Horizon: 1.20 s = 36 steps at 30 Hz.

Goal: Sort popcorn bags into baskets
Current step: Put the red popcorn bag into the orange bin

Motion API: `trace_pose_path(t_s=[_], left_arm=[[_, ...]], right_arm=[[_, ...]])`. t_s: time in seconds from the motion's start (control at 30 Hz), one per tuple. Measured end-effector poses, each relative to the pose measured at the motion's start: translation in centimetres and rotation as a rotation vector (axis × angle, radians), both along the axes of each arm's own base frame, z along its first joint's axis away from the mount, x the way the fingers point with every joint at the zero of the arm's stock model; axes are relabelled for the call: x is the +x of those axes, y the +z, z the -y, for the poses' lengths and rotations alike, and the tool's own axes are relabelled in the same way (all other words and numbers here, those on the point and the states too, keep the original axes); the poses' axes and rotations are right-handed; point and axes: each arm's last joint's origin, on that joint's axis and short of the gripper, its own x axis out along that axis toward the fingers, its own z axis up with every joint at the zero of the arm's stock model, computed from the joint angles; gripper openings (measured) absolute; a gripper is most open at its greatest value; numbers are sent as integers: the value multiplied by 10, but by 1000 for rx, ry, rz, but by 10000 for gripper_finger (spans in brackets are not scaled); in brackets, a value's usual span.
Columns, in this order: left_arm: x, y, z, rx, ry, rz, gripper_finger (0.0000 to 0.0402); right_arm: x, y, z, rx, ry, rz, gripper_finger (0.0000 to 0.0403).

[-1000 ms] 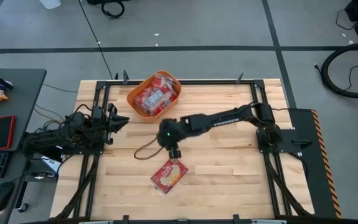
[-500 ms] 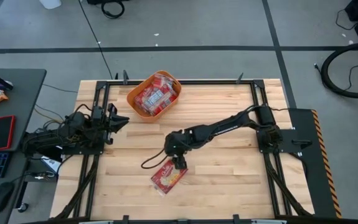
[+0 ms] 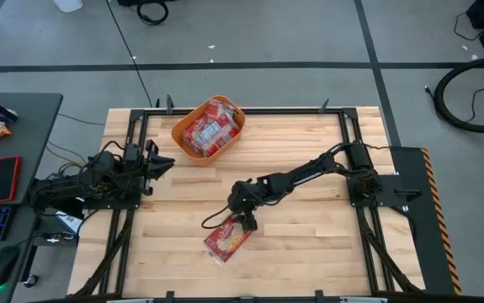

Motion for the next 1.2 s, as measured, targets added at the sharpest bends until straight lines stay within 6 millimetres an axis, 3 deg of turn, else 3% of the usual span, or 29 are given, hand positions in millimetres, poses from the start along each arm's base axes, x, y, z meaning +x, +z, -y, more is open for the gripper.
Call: trace_pose_path(t_s=[0.13, 0.23, 0.6, 0.87, 1.2], left_arm=[[0, 0, 0, 0, 0, 0, 57], [0, 0, 0, 0, 0, 0, 57], [0, 0, 0, 0, 0, 0, 57], [0, 0, 0, 0, 0, 0, 57], [0, 0, 0, 0, 0, 0, 57]], right_arm=[[-6, -7, 2, -32, -13, -4, 241], [-9, -11, 4, -51, -28, -8, 213], [-8, -12, 6, -54, -36, 9, 14], [3, 4, 10, -102, 7, -20, 6], [30, 67, 18, -487, -55, -4, 5]])
